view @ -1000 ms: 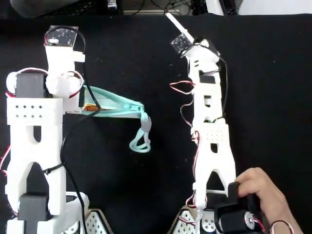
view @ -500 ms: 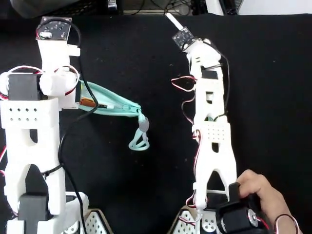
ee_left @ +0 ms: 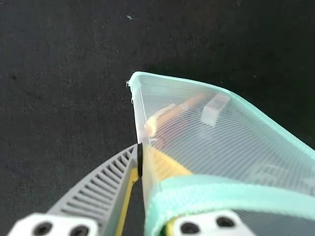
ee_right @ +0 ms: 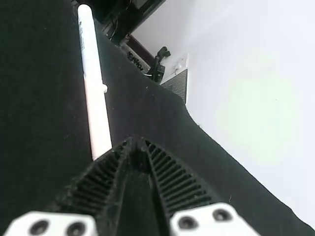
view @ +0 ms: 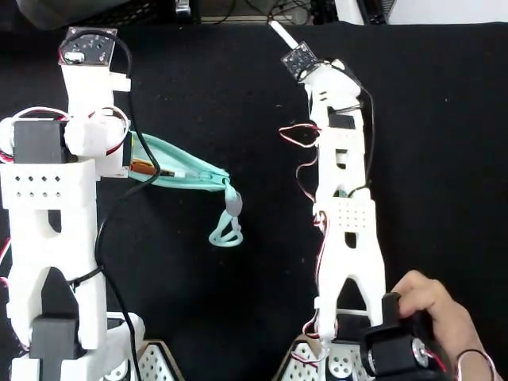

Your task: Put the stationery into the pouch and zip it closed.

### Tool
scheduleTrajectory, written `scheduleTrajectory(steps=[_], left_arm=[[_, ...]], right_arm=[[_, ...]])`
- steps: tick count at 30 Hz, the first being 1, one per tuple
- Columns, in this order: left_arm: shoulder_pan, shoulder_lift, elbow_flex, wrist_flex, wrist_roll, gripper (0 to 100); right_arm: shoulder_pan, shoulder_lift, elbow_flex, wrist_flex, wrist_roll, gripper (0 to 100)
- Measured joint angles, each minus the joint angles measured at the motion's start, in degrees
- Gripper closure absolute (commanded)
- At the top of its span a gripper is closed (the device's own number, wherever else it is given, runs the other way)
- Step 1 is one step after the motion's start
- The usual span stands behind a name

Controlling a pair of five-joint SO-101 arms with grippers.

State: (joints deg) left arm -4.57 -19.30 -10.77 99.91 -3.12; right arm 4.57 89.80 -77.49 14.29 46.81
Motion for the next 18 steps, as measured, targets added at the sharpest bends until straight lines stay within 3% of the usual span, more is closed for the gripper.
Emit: scheduleTrajectory(steps=[12,18], left_arm=[[0.0,0.0,0.0,0.0,0.0,97],[0.0,0.0,0.0,0.0,0.0,97]], right_arm=[[1.05,-0.35,2.73,2.2,0.0,98.5],[0.97,-0.35,-0.7,8.97,0.0,98.5]])
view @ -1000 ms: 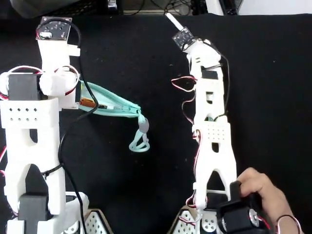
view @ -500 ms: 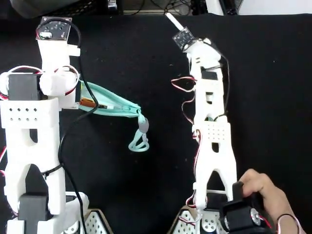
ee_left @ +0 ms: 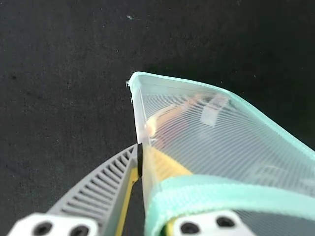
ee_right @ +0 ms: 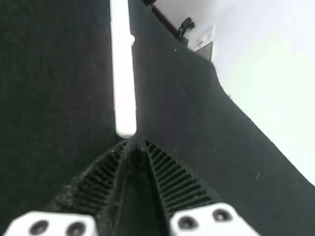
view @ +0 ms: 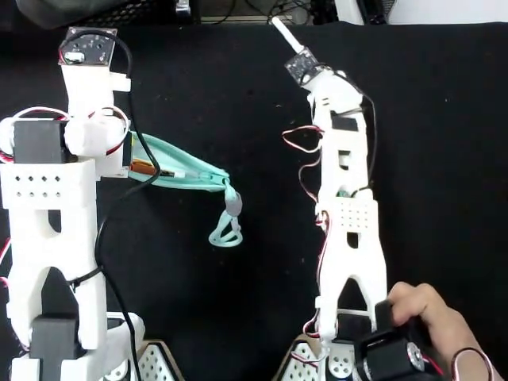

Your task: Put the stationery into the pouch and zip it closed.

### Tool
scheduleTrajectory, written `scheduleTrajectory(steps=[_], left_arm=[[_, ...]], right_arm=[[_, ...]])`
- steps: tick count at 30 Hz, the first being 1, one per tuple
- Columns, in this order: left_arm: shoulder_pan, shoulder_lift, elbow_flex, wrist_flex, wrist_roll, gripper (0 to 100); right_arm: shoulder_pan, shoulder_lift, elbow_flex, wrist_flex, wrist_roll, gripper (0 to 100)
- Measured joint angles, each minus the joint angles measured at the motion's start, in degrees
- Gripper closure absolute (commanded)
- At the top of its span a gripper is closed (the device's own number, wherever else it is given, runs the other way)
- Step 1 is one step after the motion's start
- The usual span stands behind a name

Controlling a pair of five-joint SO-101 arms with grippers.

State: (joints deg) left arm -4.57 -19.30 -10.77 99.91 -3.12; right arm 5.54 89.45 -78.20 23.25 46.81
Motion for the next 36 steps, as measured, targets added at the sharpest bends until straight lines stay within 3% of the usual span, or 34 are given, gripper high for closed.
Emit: scheduleTrajectory(steps=[7,11,17,23,27,36], left_arm=[[0.0,0.09,-4.22,0.0,0.0,97],[0.0,0.09,-5.01,0.0,0.0,97],[0.0,-3.16,-5.01,0.09,0.0,97],[0.0,-7.56,-5.01,0.09,0.0,97],[0.0,-7.91,-4.92,0.09,0.0,97],[0.0,-7.91,-0.44,0.09,0.0,97]], right_arm=[[0.0,0.0,-8.53,6.07,0.0,98.5],[0.0,0.0,-8.44,-3.16,0.0,98.5],[-0.09,0.0,2.99,-19.87,0.0,98.5],[0.0,0.0,5.19,-22.68,0.0,98.5],[-0.18,0.0,5.27,-20.48,0.0,98.5],[-0.97,-0.09,-0.44,-1.23,3.87,98.5]])
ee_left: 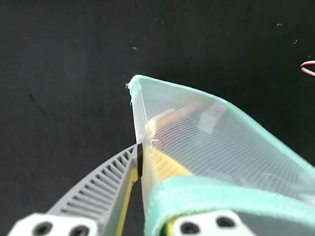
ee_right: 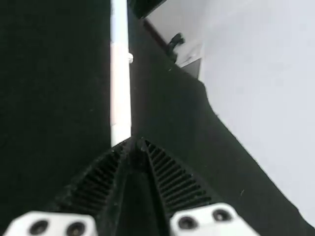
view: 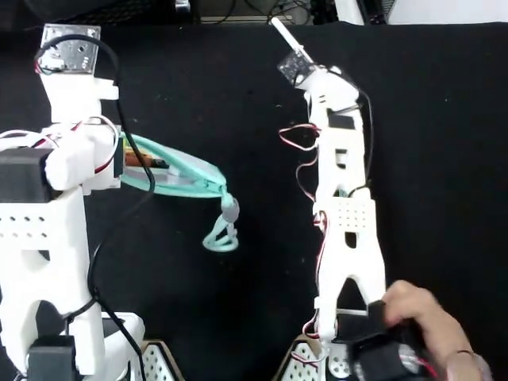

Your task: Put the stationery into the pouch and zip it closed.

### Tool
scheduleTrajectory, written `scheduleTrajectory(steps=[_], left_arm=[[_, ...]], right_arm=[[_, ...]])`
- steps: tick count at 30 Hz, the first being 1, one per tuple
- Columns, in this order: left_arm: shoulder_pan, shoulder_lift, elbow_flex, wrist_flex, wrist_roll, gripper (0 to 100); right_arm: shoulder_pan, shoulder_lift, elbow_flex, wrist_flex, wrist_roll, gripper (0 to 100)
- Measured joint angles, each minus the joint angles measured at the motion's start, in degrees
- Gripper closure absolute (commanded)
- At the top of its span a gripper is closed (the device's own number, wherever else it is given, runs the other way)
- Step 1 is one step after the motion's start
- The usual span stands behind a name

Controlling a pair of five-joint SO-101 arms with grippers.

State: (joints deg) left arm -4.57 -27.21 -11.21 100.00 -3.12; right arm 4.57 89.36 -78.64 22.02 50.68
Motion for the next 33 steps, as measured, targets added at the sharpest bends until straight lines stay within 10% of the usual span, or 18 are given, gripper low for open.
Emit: scheduleTrajectory(steps=[7,33], left_arm=[[0.0,0.0,4.22,0.0,0.0,97],[-0.35,-2.37,18.37,-8.44,-0.09,97]], right_arm=[[0.09,-0.97,-13.1,15.3,-16.09,98.5],[1.67,-27.43,-14.15,72.18,-27.52,84.4]])
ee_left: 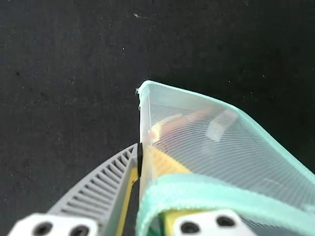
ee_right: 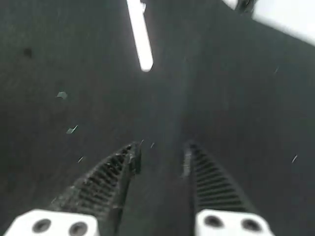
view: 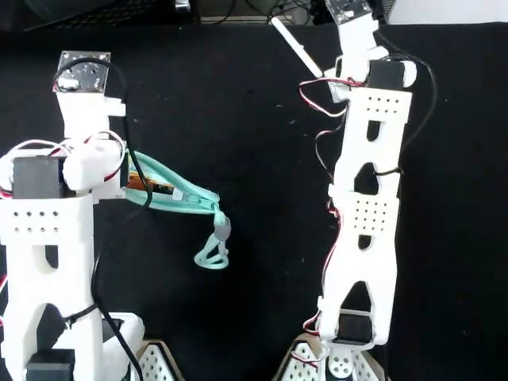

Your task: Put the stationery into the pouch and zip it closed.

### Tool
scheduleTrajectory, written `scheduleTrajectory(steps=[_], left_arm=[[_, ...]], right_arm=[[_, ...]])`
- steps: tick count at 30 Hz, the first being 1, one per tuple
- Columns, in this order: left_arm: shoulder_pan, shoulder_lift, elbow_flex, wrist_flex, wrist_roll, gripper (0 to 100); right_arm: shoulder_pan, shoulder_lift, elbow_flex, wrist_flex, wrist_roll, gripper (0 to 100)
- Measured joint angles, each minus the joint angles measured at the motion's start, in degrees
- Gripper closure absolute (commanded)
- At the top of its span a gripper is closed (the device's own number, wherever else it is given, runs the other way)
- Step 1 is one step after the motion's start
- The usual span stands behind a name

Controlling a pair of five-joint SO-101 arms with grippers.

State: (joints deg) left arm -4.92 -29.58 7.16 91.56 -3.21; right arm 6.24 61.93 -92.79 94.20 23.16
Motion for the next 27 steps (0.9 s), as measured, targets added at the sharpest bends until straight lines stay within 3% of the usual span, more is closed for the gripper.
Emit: scheduleTrajectory(steps=[4,8,17,22,27], left_arm=[[0.0,0.0,0.0,0.0,0.0,97],[0.0,0.0,0.0,0.0,0.0,97],[0.0,0.0,0.35,0.0,0.0,97],[0.0,0.0,0.35,0.0,0.0,97],[0.0,-0.09,2.2,-0.7,0.0,97]], right_arm=[[0.0,-1.85,0.0,5.98,-1.23,87.1],[0.44,-5.54,5.63,6.68,-1.93,77.9],[1.93,-24.97,46.24,6.15,-1.05,80.4],[2.46,-31.03,69.98,-4.13,1.14,80.4],[2.9,-33.58,84.75,-14.33,1.41,80.3]])
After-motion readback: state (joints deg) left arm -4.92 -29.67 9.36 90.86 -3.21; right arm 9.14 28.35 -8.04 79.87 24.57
